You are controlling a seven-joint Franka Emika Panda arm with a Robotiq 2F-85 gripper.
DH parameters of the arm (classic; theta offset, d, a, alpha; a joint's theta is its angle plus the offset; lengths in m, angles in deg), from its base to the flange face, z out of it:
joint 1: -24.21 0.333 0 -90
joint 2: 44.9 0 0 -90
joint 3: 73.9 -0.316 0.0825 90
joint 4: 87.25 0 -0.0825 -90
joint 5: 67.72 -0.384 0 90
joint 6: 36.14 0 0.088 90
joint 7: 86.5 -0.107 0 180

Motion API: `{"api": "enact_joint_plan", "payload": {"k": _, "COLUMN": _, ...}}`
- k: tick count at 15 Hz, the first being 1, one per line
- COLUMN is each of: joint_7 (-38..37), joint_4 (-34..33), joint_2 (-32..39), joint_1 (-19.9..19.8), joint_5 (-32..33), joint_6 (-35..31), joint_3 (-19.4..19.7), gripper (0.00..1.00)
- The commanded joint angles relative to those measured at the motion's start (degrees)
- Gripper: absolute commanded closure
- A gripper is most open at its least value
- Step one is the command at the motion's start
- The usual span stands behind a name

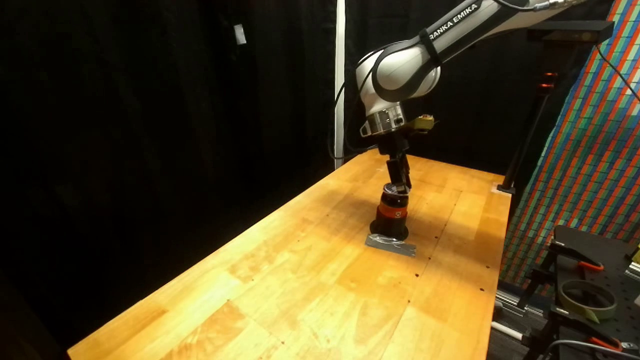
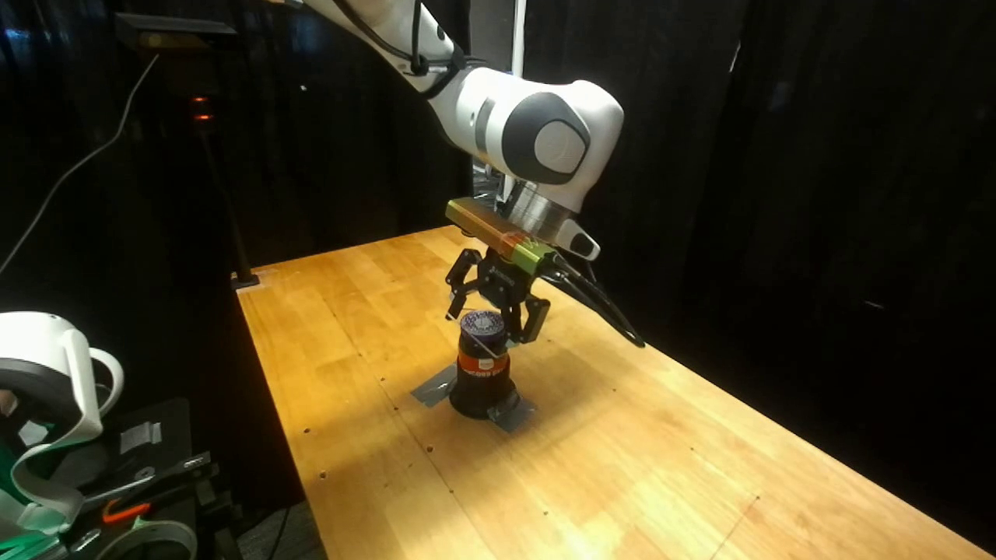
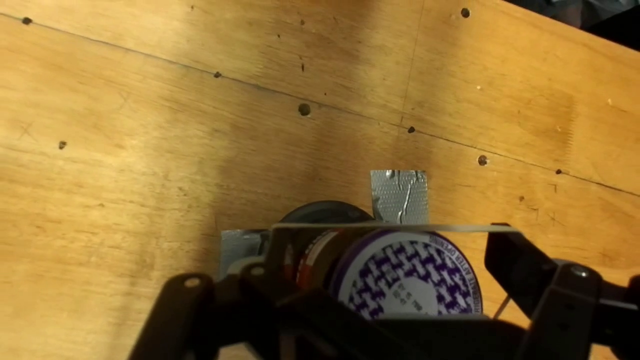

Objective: Place the rubber band over the brown cup

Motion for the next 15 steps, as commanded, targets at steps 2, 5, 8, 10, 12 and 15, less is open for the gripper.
{"api": "enact_joint_plan", "payload": {"k": 2, "joint_7": 0.3, "joint_4": 7.8, "joint_2": -4.7, "joint_1": -0.6, "joint_5": -0.7, "joint_6": -6.6, "joint_3": -0.3, "gripper": 0.0}}
{"api": "enact_joint_plan", "payload": {"k": 5, "joint_7": -0.1, "joint_4": 11.7, "joint_2": -4.9, "joint_1": 0.0, "joint_5": -0.8, "joint_6": -13.2, "joint_3": -0.9, "gripper": 0.0}}
{"api": "enact_joint_plan", "payload": {"k": 8, "joint_7": -0.9, "joint_4": 15.1, "joint_2": -5.1, "joint_1": 0.5, "joint_5": -0.6, "joint_6": -19.5, "joint_3": -1.3, "gripper": 0.0}}
{"api": "enact_joint_plan", "payload": {"k": 10, "joint_7": -1.2, "joint_4": 16.7, "joint_2": -5.8, "joint_1": 0.5, "joint_5": -0.7, "joint_6": -22.5, "joint_3": -1.4, "gripper": 0.0}}
{"api": "enact_joint_plan", "payload": {"k": 12, "joint_7": -1.8, "joint_4": 18.1, "joint_2": -7.0, "joint_1": 0.6, "joint_5": -0.4, "joint_6": -24.6, "joint_3": -1.3, "gripper": 0.0}}
{"api": "enact_joint_plan", "payload": {"k": 15, "joint_7": -3.0, "joint_4": 20.3, "joint_2": -8.6, "joint_1": 1.0, "joint_5": 0.0, "joint_6": -27.9, "joint_3": -1.1, "gripper": 0.0}}
